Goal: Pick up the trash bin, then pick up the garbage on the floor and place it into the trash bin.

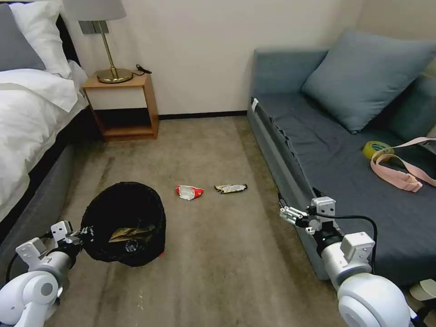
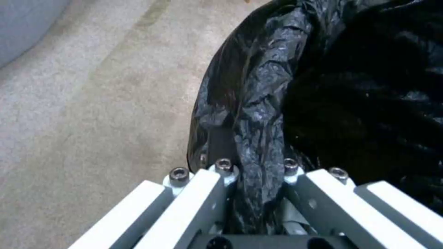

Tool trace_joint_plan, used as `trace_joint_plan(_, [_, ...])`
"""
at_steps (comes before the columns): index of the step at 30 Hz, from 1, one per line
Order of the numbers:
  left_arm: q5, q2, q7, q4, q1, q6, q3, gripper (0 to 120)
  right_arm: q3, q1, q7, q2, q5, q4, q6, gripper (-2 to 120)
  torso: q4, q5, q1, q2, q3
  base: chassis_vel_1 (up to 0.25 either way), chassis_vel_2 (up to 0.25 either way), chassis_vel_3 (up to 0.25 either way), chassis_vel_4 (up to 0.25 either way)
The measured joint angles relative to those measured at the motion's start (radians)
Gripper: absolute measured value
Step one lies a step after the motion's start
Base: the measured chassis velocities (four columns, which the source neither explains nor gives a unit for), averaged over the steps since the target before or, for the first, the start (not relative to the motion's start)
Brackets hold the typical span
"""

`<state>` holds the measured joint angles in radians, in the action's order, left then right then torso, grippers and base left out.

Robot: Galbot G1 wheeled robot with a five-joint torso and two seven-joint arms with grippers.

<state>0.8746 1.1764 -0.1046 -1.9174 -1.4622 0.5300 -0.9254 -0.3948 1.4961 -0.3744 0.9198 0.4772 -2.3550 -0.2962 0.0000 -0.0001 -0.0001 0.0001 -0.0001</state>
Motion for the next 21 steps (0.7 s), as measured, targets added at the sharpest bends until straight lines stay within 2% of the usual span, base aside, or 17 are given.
trace_joint_plan(21, [0.007, -0.025, -0.01, 0.008, -0.003, 0.004, -0.037, 2, 0.129, -0.129, -0.007, -0.019, 0.045, 0.078, -0.007, 100, 0.0001, 0.0, 0.0, 0.0, 0.0, -0.094, 0.098, 0.09, -0.096])
